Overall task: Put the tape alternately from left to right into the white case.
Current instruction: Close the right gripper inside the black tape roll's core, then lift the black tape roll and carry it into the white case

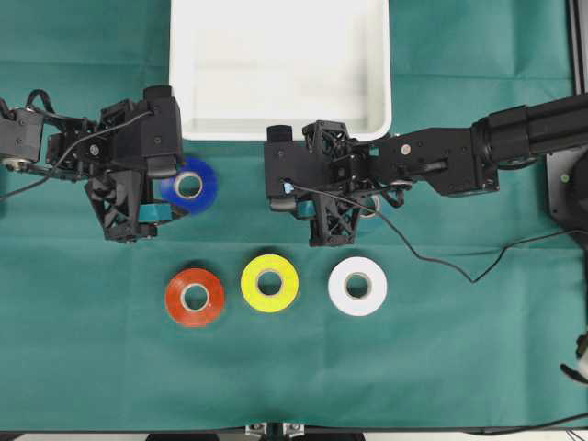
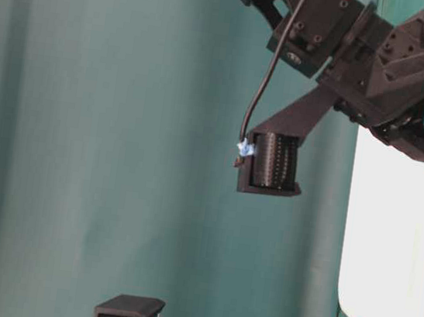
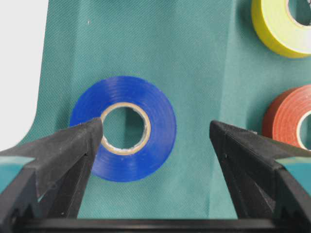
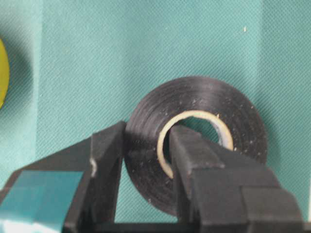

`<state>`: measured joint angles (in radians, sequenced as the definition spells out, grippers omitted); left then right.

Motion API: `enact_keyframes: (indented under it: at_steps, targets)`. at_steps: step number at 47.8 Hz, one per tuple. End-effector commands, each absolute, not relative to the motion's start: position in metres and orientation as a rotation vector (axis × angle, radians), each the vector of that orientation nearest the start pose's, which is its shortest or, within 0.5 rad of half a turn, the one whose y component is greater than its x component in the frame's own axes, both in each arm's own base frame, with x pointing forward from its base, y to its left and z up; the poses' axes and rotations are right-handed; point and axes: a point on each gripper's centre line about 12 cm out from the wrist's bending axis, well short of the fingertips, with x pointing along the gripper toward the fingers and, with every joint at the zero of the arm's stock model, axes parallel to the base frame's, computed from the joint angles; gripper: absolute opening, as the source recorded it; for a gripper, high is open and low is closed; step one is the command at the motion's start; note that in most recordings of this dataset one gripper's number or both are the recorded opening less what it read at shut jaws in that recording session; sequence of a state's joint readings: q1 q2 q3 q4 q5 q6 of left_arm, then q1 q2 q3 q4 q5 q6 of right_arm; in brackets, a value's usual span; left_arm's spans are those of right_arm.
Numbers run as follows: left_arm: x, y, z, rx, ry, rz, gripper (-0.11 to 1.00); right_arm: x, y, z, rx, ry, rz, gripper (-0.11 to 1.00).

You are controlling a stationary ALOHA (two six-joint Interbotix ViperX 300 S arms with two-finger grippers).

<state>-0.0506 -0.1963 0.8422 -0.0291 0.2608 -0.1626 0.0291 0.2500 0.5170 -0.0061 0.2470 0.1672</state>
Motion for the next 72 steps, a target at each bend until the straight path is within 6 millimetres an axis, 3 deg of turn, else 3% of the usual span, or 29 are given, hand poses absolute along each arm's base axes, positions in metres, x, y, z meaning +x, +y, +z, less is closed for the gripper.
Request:
enact_keyframes:
  at_steps: [1, 24, 42, 49, 72]
  targets:
    - [0.317, -0.015, 0.168, -0.160, 0.878, 0.033, 0.69, 0.413, 0.011, 0.108, 0.130, 0.983, -0.055, 0.30]
    - [0.317, -0.015, 0.169, -0.159, 0.876, 0.033, 0.69, 0.406, 0.016, 0.181, 0.097, 0.827, -0.022, 0.30]
    - [0.316, -0.015, 0.169, -0.162, 0.876, 0.033, 0.69, 0.404, 0.011, 0.187, 0.047, 0.824, -0.024, 0.30]
    - [0.316, -0.015, 0.169, -0.160, 0.876, 0.033, 0.69, 0.402, -0.001, 0.186, 0.057, 0.826, -0.052, 0.30]
    - [0.315, -0.015, 0.168, -0.160, 0.881, 0.034, 0.69, 0.375, -0.073, 0.194, 0.111, 0.810, -0.224, 0.30]
